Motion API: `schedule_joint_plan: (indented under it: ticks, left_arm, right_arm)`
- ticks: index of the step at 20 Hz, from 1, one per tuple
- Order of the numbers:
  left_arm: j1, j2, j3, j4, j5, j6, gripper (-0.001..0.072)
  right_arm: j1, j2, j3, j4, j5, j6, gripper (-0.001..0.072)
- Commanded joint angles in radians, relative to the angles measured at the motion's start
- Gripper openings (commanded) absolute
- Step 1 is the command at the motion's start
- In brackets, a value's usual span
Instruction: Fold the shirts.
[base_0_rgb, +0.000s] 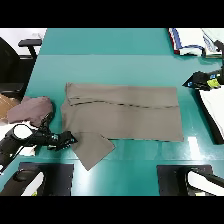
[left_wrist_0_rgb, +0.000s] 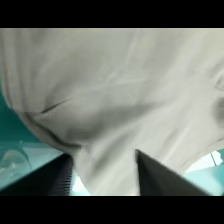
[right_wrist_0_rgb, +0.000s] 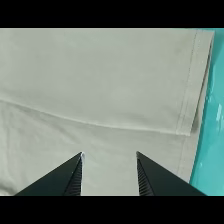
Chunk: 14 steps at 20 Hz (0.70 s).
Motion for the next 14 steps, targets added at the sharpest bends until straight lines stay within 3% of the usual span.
schedule_joint_plan:
  ticks: [1, 2, 9, 10, 11, 14]
  left_arm:
    - [0.000, 0.002, -0.003, -0.034, 0.000, 0.027, 0.0062]
    - [0.000, 0.002, -0.003, -0.042, -0.008, 0.058, 0.0025]
    - [0.000, 0.006, 0.121, -0.013, -0.086, 0.089, 0.0022]
    - [0.000, 0.006, 0.145, -0.014, -0.087, 0.097, 0.0023]
    - [0.000, 0.006, 0.164, -0.014, -0.087, 0.105, 0.0023]
    - [0.000, 0.006, 0.185, -0.014, -0.091, 0.105, 0.0023]
  right_arm:
    - [-0.004, 0.001, -0.007, -0.006, 0.025, 0.001, 0.0389]
    - [-0.011, 0.005, -0.021, -0.006, 0.029, 0.001, 0.0389]
    - [-0.267, 0.167, -0.449, -0.012, 0.073, 0.001, 0.0392]
    - [-0.321, 0.189, -0.521, -0.012, 0.081, 0.001, 0.0419]
    - [-0.378, 0.209, -0.597, -0.012, 0.081, 0.001, 0.0489]
    - [-0.507, 0.227, -0.772, 0.001, 0.059, 0.001, 0.0486]
